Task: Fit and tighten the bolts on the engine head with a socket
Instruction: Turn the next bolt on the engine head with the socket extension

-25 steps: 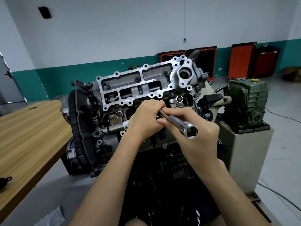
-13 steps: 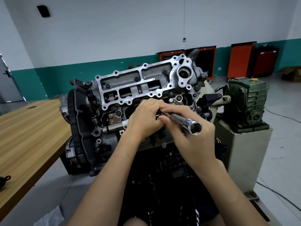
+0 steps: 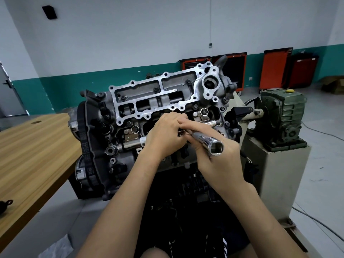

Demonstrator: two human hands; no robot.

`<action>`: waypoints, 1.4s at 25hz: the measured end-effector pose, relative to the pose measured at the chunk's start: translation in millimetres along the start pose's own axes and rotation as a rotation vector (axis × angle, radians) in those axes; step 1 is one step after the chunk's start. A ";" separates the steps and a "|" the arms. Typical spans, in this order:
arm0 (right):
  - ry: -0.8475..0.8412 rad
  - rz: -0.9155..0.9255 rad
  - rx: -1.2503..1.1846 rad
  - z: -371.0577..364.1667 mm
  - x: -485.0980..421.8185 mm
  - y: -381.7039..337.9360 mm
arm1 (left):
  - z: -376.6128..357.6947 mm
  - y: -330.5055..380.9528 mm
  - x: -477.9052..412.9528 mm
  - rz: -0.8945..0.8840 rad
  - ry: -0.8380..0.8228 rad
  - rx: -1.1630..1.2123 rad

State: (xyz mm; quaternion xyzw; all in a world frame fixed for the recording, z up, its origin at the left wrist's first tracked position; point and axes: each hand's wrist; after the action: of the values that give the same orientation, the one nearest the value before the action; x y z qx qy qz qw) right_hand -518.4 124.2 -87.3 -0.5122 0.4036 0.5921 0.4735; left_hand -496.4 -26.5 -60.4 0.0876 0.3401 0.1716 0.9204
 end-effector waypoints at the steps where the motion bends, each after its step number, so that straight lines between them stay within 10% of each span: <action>1: 0.010 0.005 0.035 0.7 -1.1 1.6 | -0.1 0.4 -0.4 -0.013 -0.002 -0.015; 35: 0.104 -0.062 -0.048 8.2 -6.4 -1.1 | -3.8 -1.6 -3.4 -0.033 -0.011 -0.062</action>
State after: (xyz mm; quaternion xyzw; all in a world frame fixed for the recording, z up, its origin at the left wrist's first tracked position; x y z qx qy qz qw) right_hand -518.9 131.3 -79.7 -0.5657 0.3972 0.5592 0.4577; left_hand -500.8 -29.2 -61.7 0.0543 0.3308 0.1663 0.9273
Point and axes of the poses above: each hand's wrist, its own x-axis away from the middle knuckle, its own z-axis out of the back of the hand, y = z × x, and after that the axes turned 13 degrees about z, right-handed
